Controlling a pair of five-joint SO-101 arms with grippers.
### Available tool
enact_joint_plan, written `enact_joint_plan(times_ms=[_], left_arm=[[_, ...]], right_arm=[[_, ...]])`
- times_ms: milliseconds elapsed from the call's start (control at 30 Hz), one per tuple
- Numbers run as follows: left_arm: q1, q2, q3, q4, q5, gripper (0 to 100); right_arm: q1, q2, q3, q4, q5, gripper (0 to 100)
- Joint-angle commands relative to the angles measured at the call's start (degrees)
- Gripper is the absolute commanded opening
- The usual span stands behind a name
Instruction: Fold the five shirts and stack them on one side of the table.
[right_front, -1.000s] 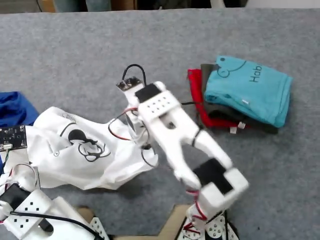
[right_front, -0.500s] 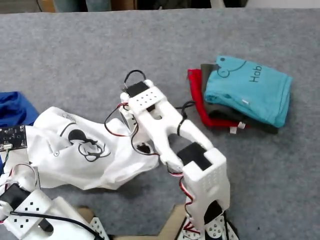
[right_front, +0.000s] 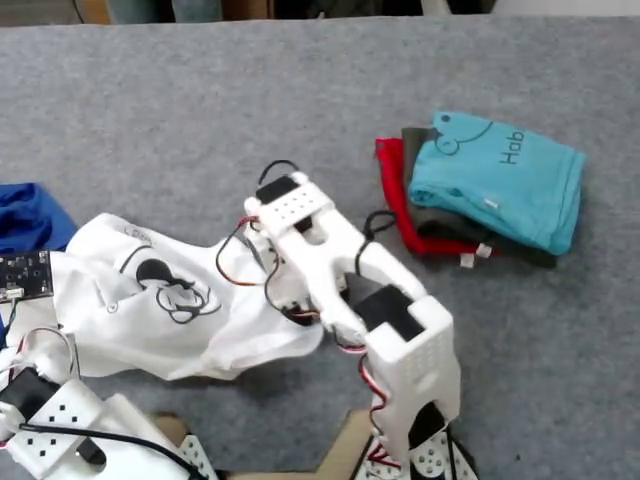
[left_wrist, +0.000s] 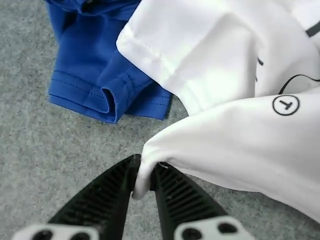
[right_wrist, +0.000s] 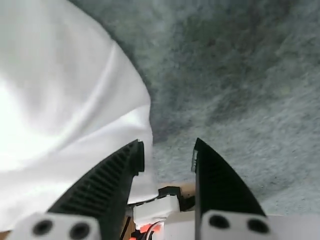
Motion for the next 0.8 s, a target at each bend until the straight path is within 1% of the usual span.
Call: enact_joint_plan(times_ms=[0,233,367,467,600,767], left_arm=[[0.13,-0.62,-2.15,0.35,-0.35,3],[0.13,-0.62,-2.15,0.35,-0.44,3],[0.13,-0.62,-2.33,0.26,-0.53,3],[-0.04,-0.62,-2.42,0.26,-0.53,3],[0.22,-0.62,-2.77,0.00,-0.53,3],[0.31,-0.35,-2.68,-2.37,-0.26,3]], right_arm=[[-3.08,0.22,0.84,-0.79,-1.49,17.1],[-7.74,0.22,5.14,-6.07,-3.43,17.0],[-7.38,0.22,7.69,-6.77,-2.90,17.0],[-6.07,-0.31,8.48,-5.80,-0.53,17.0],[-6.42,0.04,8.92,-4.04,1.32,17.0],[-8.00,1.80,13.67,-10.81,1.32,16.9]])
